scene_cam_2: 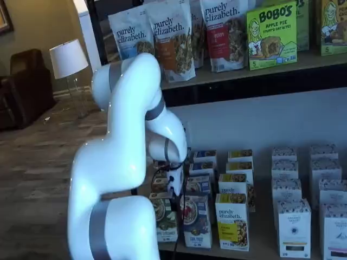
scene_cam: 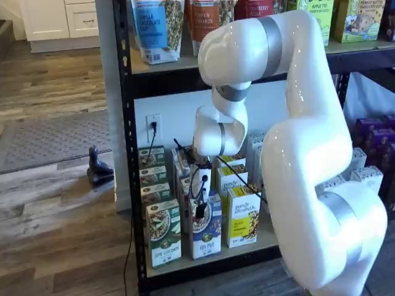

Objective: Pick up the blue and white box that is on the bottom shelf, the second box from the left

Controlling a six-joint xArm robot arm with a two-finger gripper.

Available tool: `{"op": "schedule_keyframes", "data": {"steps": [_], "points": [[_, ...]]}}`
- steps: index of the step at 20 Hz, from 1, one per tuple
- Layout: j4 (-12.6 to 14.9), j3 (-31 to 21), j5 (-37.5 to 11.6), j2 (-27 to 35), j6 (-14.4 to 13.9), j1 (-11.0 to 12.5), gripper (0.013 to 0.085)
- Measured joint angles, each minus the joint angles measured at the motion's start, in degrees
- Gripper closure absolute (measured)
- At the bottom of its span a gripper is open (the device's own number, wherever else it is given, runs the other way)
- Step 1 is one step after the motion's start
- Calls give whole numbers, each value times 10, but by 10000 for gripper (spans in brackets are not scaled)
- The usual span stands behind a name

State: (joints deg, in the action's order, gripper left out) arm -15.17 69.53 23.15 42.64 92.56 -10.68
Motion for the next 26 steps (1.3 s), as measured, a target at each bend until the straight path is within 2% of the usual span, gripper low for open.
{"op": "schedule_keyframes", "data": {"steps": [18,22,26], "points": [[6,0,5,-1,1,7,130],[-13,0,-1,0,20,8,130],[-49,2,-10,1,51,8,130]]}}
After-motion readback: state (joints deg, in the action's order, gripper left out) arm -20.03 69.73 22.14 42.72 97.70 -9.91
